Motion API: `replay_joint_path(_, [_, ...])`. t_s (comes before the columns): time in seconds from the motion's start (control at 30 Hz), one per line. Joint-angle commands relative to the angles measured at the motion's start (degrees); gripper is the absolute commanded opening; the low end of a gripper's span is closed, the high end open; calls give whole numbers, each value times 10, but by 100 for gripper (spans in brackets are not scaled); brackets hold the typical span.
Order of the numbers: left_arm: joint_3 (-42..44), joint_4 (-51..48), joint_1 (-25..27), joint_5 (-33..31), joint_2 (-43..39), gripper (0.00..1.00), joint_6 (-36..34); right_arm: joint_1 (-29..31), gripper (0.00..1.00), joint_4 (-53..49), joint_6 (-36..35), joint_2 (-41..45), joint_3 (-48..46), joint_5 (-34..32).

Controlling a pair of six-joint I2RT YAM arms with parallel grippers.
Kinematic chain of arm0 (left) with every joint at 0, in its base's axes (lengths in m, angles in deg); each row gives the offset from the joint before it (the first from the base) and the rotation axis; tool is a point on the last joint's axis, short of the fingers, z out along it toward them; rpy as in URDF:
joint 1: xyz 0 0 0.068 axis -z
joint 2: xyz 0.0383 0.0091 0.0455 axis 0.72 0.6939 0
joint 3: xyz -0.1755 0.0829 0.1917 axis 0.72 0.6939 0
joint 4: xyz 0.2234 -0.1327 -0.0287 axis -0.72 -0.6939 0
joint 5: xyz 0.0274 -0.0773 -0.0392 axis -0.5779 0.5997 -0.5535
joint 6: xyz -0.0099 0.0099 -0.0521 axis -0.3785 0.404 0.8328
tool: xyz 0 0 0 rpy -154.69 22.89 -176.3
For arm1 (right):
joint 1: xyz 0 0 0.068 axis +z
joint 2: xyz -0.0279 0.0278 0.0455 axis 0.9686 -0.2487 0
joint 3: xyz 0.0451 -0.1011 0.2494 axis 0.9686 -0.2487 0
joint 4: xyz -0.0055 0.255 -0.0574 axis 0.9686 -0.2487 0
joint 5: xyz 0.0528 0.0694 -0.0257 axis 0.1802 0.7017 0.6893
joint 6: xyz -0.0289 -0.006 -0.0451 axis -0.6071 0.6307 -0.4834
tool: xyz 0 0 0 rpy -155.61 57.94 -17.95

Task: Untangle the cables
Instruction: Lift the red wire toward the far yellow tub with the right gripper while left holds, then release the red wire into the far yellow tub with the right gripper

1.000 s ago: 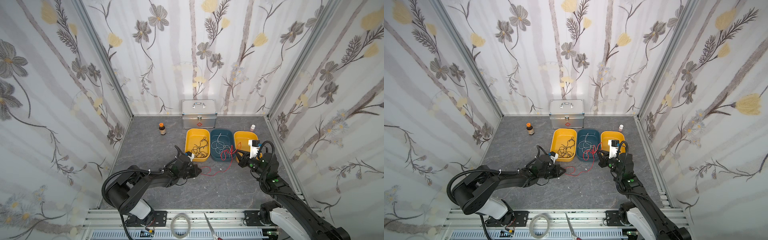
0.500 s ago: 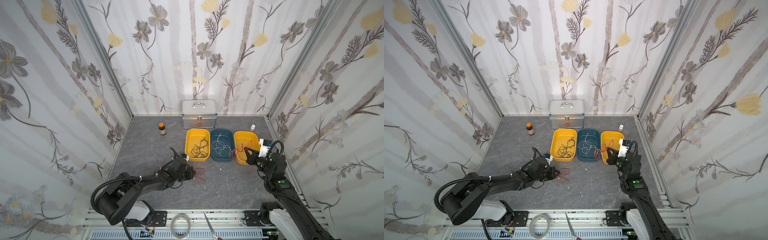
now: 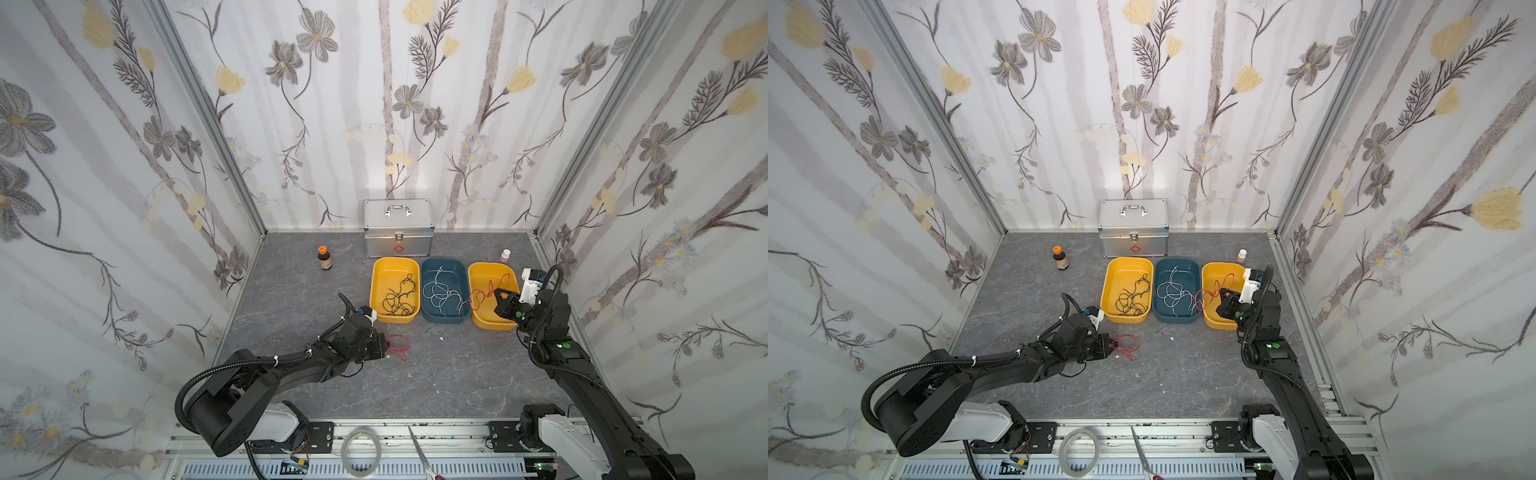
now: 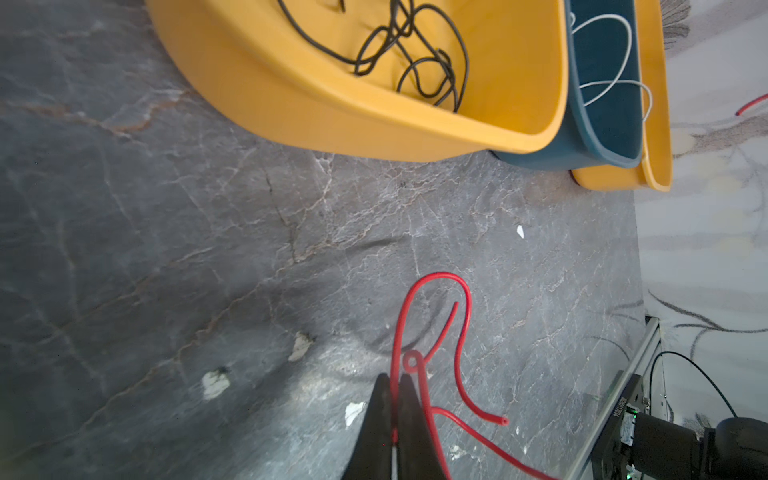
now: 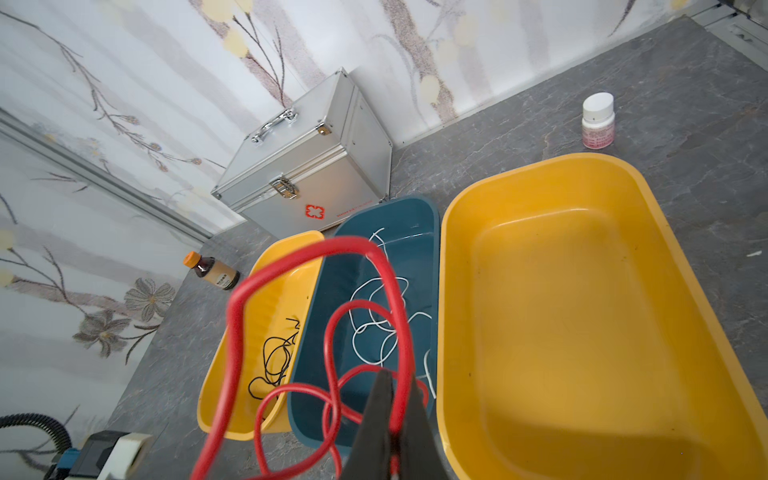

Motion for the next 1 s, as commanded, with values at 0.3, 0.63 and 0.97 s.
replay_joint_path(0.3, [16, 3, 0, -1, -56, 3, -25, -18, 0, -40, -23, -138, 89, -101])
replay_joint_path(0.63, [13, -15, 0, -2, -81, 4, -30, -31, 0, -42, -42, -205, 107, -145])
replay_joint_path(0.97, [-3, -30, 0, 0, -82, 4, -32, -32, 0, -41, -40, -270, 111, -174])
